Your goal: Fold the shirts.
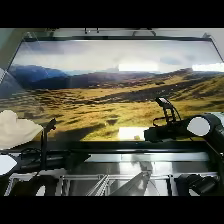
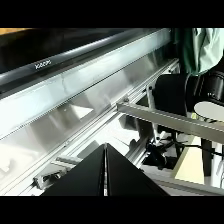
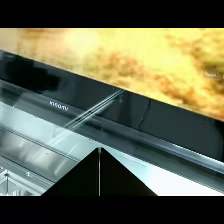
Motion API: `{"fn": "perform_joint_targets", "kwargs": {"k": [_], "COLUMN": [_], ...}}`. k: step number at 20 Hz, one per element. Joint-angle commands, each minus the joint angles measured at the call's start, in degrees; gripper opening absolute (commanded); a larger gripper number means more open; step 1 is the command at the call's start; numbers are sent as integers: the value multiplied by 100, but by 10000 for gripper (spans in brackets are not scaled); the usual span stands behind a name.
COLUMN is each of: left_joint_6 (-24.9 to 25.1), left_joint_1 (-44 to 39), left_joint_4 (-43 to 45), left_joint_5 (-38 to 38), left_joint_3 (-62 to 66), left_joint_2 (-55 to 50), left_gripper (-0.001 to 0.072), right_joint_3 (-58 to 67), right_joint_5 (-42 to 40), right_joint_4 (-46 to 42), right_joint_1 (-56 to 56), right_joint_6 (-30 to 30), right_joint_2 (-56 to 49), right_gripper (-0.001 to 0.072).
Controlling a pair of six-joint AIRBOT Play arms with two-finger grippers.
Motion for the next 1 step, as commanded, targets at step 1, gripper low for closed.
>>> {"fn": "perform_joint_targets", "kwargs": {"k": [1], "left_joint_6": [-48], "left_joint_1": [-22], "left_joint_4": [2], "left_joint_5": [101], "left_joint_3": [-9], "left_joint_2": [44], "left_gripper": [16], "right_joint_3": [-11], "right_joint_5": [-26], "right_joint_4": [20], "right_joint_1": [7], "right_joint_6": [0], "right_joint_2": [7], "right_gripper": [16]}}
